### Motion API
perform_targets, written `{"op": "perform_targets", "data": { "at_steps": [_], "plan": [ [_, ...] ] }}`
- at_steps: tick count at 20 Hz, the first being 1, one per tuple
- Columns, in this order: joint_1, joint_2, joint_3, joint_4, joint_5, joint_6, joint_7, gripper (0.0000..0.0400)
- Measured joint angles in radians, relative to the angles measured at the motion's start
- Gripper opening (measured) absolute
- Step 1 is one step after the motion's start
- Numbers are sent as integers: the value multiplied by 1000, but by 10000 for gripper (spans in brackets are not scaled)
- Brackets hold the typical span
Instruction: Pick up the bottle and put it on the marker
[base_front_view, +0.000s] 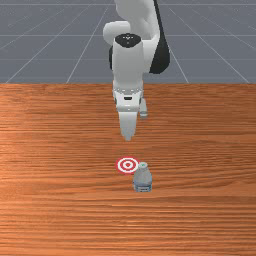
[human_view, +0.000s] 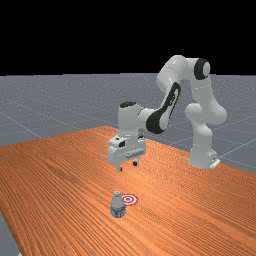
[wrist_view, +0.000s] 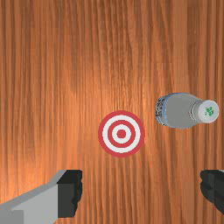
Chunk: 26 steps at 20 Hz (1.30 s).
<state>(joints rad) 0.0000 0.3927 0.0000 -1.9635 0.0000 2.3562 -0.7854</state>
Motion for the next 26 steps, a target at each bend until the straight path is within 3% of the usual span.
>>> {"op": "perform_targets", "data": {
  "at_steps": [1,2,3,5,6,7,8,10,14,15,16,18,21,26],
  "plan": [
    [0,-15,0,3,0,-31,0,243],
    [7,-22,2,9,-2,-31,22,148],
    [21,-21,6,11,-5,-32,45,90],
    [51,-17,17,18,-11,-34,90,33],
    [57,-6,24,35,-5,-41,84,177],
    [60,-5,25,37,-6,-41,90,265],
    [63,-4,27,38,-4,-41,93,318],
    [73,8,28,63,-9,-78,108,370],
    [51,-49,50,59,57,-114,55,396],
    [67,-74,30,18,-1,-42,89,398],
    [59,-77,27,14,1,-39,74,399],
    [46,-26,32,106,1,-122,20,400],
    [60,6,16,163,-23,-152,82,400],
    [46,-6,28,168,13,-165,54,400]
  ]
}}
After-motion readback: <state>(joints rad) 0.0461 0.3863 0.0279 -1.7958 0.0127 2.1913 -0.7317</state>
